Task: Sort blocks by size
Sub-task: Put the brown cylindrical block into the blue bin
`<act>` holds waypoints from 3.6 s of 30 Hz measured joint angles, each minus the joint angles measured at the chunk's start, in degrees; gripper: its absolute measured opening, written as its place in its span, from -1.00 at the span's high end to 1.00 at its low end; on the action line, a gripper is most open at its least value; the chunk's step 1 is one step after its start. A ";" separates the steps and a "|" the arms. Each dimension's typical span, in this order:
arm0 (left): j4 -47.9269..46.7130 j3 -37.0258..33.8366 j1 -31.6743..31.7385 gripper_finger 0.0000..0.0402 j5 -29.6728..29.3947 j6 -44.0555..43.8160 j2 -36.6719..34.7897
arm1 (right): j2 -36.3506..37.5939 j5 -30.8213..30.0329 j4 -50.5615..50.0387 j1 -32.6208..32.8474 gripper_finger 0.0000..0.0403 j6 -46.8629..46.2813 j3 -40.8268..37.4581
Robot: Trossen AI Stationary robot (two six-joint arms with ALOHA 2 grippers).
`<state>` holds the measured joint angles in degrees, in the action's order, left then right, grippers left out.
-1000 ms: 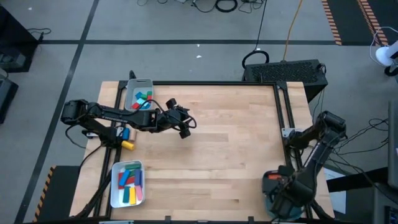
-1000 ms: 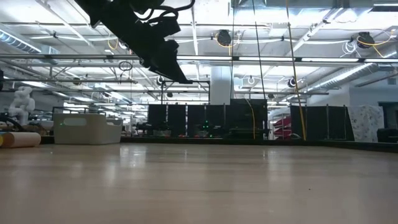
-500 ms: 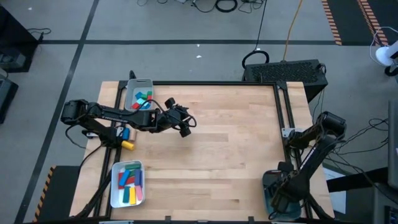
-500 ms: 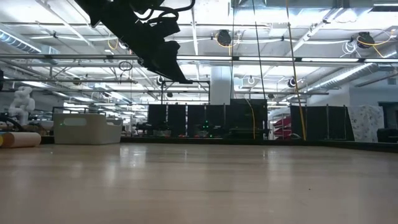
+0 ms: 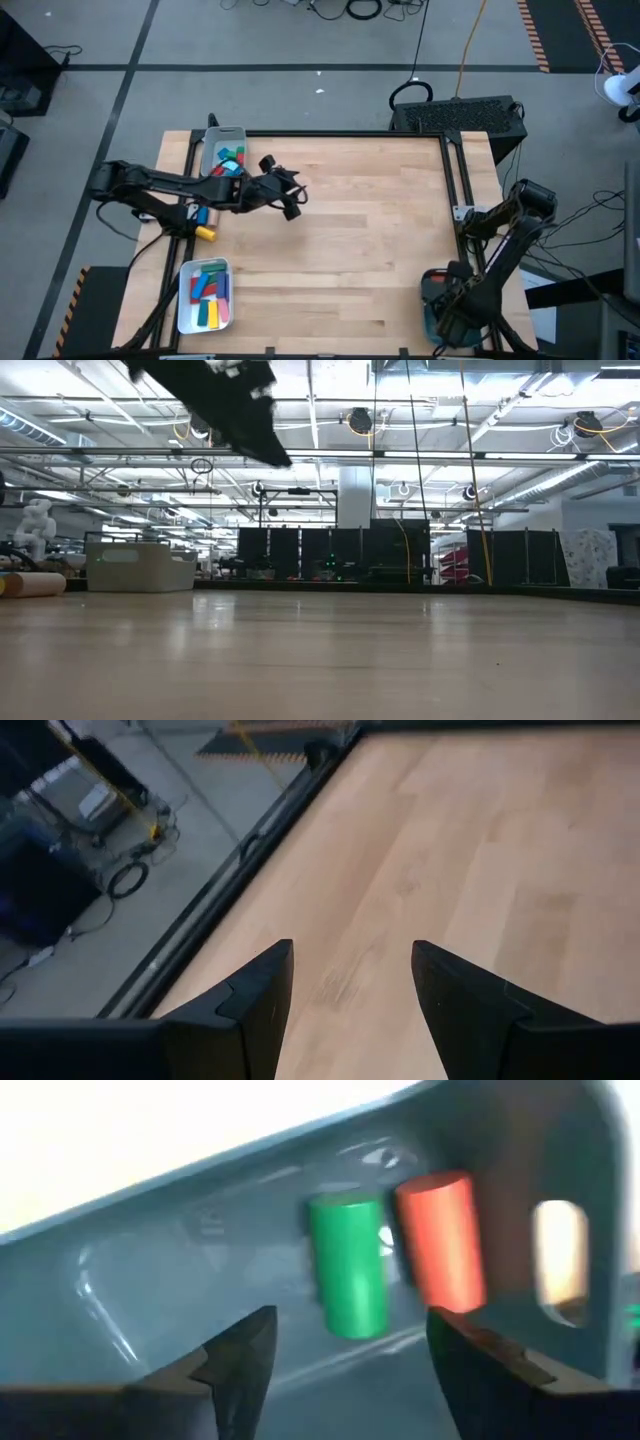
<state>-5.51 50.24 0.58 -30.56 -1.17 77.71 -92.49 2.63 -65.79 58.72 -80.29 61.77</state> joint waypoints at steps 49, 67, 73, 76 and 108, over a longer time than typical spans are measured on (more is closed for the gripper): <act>-66.98 -0.07 -4.37 -0.03 8.02 -54.96 1.51 | 0.02 -53.07 19.07 -33.52 -0.04 35.60 4.40; -67.08 -8.53 2.42 -0.03 15.64 -53.47 7.92 | -0.02 -42.71 38.63 -36.09 -0.04 42.23 -6.46; -64.92 -10.37 4.76 -0.03 15.60 -52.33 8.38 | -0.02 -42.69 38.66 -36.09 -0.04 42.45 -6.46; -62.59 -11.96 5.62 -0.03 15.93 -52.03 9.04 | -0.02 -42.66 38.69 -36.09 -0.04 42.45 -6.46; -49.56 -9.49 3.67 0.26 19.78 -48.81 10.96 | 0.00 -41.26 38.87 -35.08 -0.04 43.54 -6.44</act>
<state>-55.07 40.75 4.25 -10.78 -49.97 88.66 -92.49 -38.63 -26.92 23.64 -36.75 55.33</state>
